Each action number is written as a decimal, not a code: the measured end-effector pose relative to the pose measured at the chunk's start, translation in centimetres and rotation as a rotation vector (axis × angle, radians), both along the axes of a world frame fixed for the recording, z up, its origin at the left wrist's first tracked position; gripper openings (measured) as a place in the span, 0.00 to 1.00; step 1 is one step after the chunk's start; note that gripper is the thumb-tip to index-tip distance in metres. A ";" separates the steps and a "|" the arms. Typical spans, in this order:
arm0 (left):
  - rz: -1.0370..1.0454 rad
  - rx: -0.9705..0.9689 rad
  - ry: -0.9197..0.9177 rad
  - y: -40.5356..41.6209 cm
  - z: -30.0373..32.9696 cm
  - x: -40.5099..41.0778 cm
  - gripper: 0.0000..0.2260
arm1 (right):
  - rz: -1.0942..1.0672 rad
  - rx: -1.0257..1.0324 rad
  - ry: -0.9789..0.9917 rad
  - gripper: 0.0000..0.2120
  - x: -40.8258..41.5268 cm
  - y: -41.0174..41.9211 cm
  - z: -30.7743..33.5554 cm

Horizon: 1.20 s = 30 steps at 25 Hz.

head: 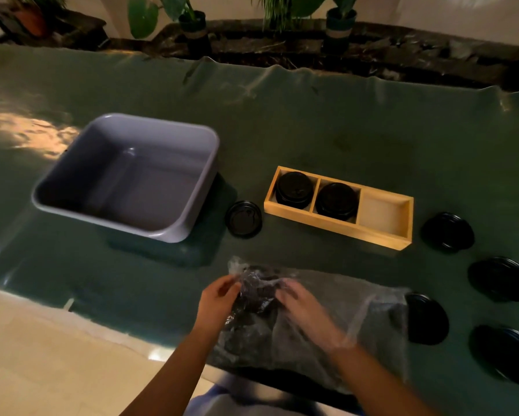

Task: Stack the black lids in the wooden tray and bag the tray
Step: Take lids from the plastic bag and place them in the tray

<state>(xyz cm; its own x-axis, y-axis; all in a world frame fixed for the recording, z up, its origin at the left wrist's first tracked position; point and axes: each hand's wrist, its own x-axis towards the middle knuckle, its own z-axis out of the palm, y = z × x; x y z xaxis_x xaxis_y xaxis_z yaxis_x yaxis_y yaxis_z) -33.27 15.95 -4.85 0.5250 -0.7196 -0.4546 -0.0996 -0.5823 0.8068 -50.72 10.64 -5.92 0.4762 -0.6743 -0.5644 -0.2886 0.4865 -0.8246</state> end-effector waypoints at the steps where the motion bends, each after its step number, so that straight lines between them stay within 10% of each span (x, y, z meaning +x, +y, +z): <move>1: 0.018 -0.012 -0.007 0.1 0.1 0.0 0.05 | 0.016 -0.057 0.031 0.13 0.9 0.1 -0.5; 10: -0.022 -0.004 0.121 0.3 1.7 0.1 0.04 | -0.195 0.342 -0.322 0.13 2.6 0.6 -2.2; 16: 0.199 -0.040 0.140 0.4 1.9 2.5 0.03 | -0.201 0.113 0.036 0.10 1.5 -0.3 -1.5; 19: 0.227 -0.077 -0.132 1.0 1.8 3.3 0.18 | -0.077 0.017 0.310 0.26 0.1 -1.0 -1.5; 24: -0.858 -0.380 -0.985 1.3 1.3 -1.3 0.40 | 0.088 -0.108 0.367 0.22 -1.2 -1.5 -0.9; 27: -1.088 -0.219 -0.979 0.9 -0.7 -3.2 0.44 | -0.130 -0.066 0.208 0.07 -3.6 -1.0 -0.2; 30: -1.141 -0.132 -0.971 0.0 -2.1 -3.2 0.45 | -0.336 -0.036 0.223 0.13 -8.1 0.1 0.5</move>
